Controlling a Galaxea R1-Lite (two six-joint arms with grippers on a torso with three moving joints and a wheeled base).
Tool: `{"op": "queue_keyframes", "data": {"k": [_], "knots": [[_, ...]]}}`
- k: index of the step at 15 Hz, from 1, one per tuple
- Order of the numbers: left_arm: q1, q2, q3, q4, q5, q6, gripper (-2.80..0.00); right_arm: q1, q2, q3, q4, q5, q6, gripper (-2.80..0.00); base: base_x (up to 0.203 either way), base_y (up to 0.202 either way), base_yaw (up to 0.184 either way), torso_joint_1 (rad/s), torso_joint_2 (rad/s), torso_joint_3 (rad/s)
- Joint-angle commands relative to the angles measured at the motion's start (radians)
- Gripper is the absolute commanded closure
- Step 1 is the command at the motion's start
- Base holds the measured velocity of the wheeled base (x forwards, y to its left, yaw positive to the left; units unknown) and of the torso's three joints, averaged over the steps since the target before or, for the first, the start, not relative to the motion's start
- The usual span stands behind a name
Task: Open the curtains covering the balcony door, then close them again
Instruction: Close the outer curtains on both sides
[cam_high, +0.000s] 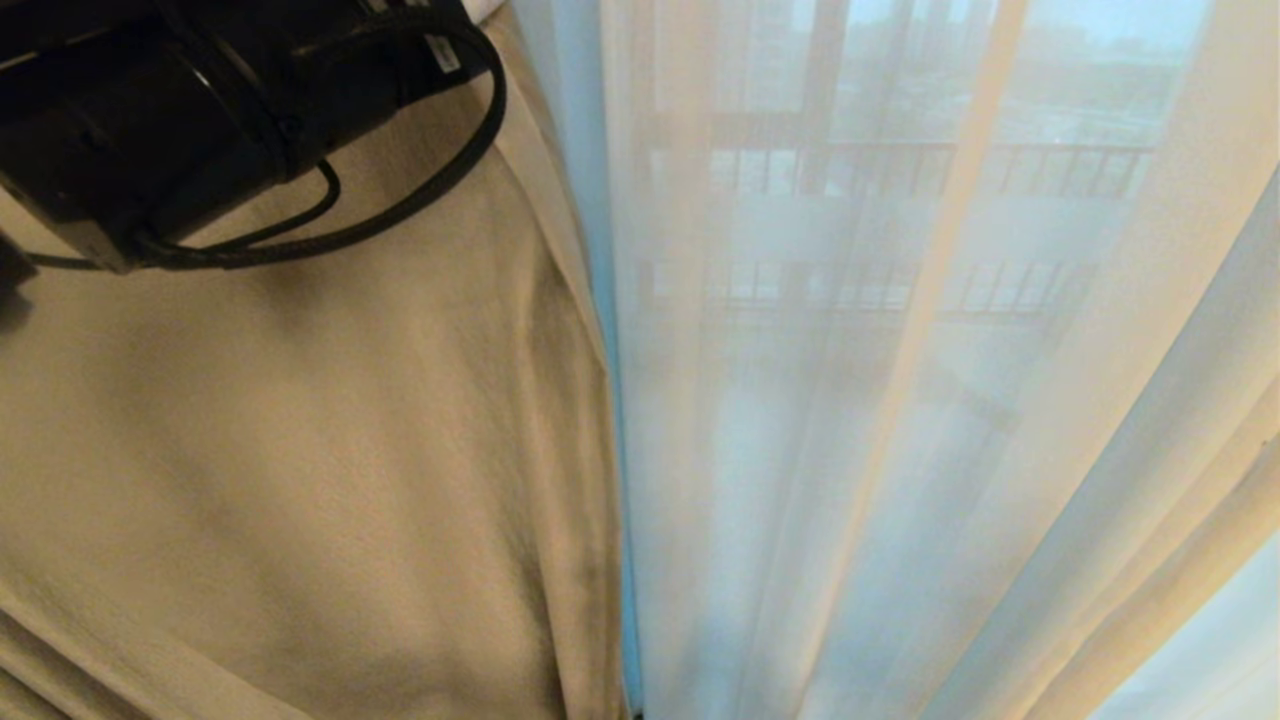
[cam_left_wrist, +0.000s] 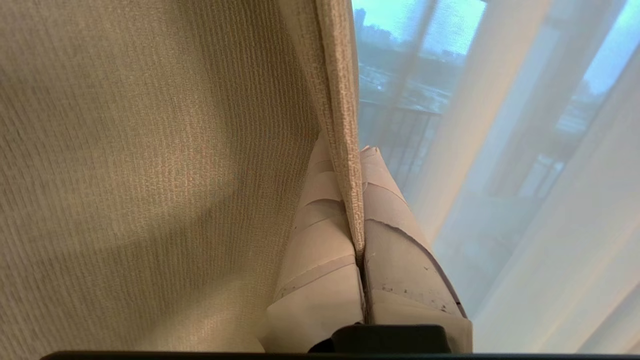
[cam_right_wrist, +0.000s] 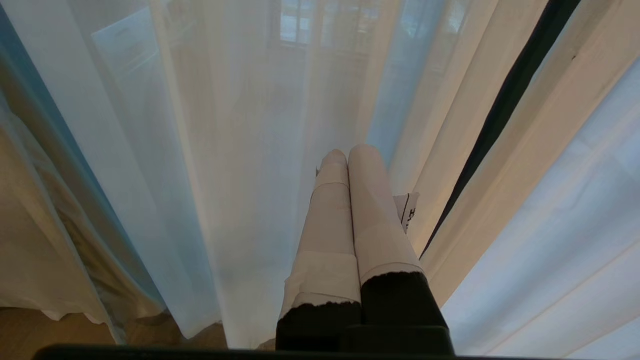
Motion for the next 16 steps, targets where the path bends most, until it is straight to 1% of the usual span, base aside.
{"op": "queue_keyframes", "data": {"k": [1, 3, 9, 13, 16], "knots": [[-0.012, 0.013, -0.005, -0.005, 0.002, 0.022, 0.00, 0.001, 0.001, 0.000, 0.000, 0.001, -0.001, 0.00, 0.000, 0.000, 0.000, 0.000, 0.00, 0.000], [-0.018, 0.014, -0.008, -0.005, 0.006, 0.022, 0.00, 0.001, 0.001, 0.000, 0.000, 0.001, -0.001, 0.00, 0.000, 0.000, 0.000, 0.000, 0.00, 0.000], [-0.005, -0.004, -0.003, 0.000, 0.057, 0.022, 0.00, 0.001, 0.001, 0.000, 0.000, 0.001, -0.001, 0.00, 0.000, 0.000, 0.000, 0.000, 0.00, 0.000], [0.042, -0.037, 0.006, 0.007, 0.060, 0.023, 0.00, 0.001, 0.001, 0.000, 0.000, 0.001, -0.001, 0.00, 0.000, 0.000, 0.000, 0.000, 0.00, 0.000], [0.078, -0.073, 0.037, 0.008, 0.060, 0.028, 0.00, 0.001, 0.001, 0.000, 0.000, 0.001, -0.001, 0.00, 0.000, 0.000, 0.000, 0.000, 0.00, 0.000]]}}
